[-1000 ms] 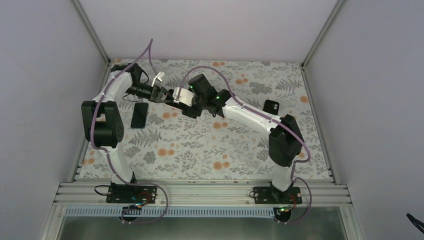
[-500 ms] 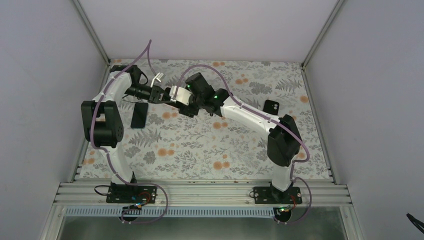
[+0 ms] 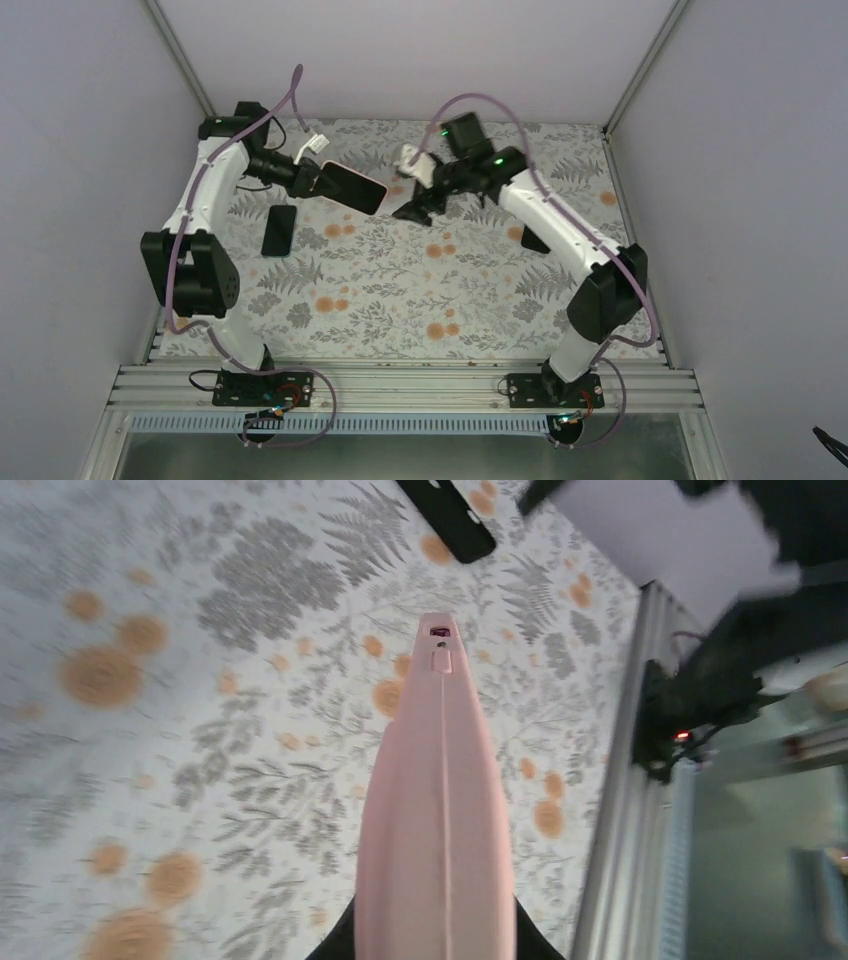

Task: Take the phone out of the phone case
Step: Pick up the phone at the center of the board, then remove the phone case from the phone.

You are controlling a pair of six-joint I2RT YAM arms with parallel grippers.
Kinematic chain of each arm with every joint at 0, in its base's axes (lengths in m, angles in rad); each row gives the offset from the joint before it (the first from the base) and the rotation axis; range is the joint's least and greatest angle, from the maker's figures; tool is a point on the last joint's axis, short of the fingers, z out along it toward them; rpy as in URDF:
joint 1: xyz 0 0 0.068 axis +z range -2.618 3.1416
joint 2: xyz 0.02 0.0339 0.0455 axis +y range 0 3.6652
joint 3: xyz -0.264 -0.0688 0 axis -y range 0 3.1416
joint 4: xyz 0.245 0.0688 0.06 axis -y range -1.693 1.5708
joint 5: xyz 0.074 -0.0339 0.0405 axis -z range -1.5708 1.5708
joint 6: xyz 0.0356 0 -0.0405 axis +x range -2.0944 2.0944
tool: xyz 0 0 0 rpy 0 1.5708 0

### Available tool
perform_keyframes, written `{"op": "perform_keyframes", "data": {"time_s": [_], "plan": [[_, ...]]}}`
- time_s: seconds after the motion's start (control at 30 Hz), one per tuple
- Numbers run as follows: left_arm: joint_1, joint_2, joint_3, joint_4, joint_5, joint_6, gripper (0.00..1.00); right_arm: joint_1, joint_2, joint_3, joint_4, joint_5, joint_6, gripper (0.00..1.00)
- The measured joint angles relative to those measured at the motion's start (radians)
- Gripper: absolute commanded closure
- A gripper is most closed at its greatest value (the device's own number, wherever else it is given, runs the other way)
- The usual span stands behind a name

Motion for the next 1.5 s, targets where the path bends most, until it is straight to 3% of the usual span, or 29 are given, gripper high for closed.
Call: {"op": "perform_keyframes", "data": {"time_s": [0.17, 0.33, 0.5, 1.13, 1.23, 1.33, 1.43, 1.5], "plan": [[-0.039, -0.142, 0.014, 0.071, -0.15, 0.035, 0.98, -0.188, 0.007, 0.102, -0.215, -0.211, -0.094, 0.0], [-0.262, -0.327, -0.067, 0.187, -0.358, 0.084, 0.98, -0.18, 0.062, 0.143, -0.361, -0.25, -0.163, 0.0], [-0.423, -0.407, -0.123, 0.225, -0.439, 0.118, 0.98, -0.169, 0.089, 0.12, -0.404, -0.227, -0.195, 0.0], [-0.505, -0.372, -0.071, 0.158, -0.533, 0.163, 0.98, -0.177, 0.124, 0.084, -0.427, -0.178, -0.257, 0.0], [-0.539, -0.37, -0.031, 0.113, -0.501, 0.162, 0.98, -0.202, 0.174, 0.114, -0.373, -0.101, -0.238, 0.0], [-0.608, -0.38, -0.005, 0.073, -0.462, 0.15, 0.98, -0.283, 0.356, 0.356, -0.367, -0.024, -0.192, 0.0], [-0.646, -0.41, -0.009, 0.051, -0.448, 0.134, 0.98, -0.403, 0.676, 0.856, -0.417, -0.005, -0.157, 0.0], [-0.644, -0.436, -0.02, 0.049, -0.456, 0.127, 0.98, -0.469, 0.741, 0.893, -0.376, -0.003, -0.162, 0.0]]}}
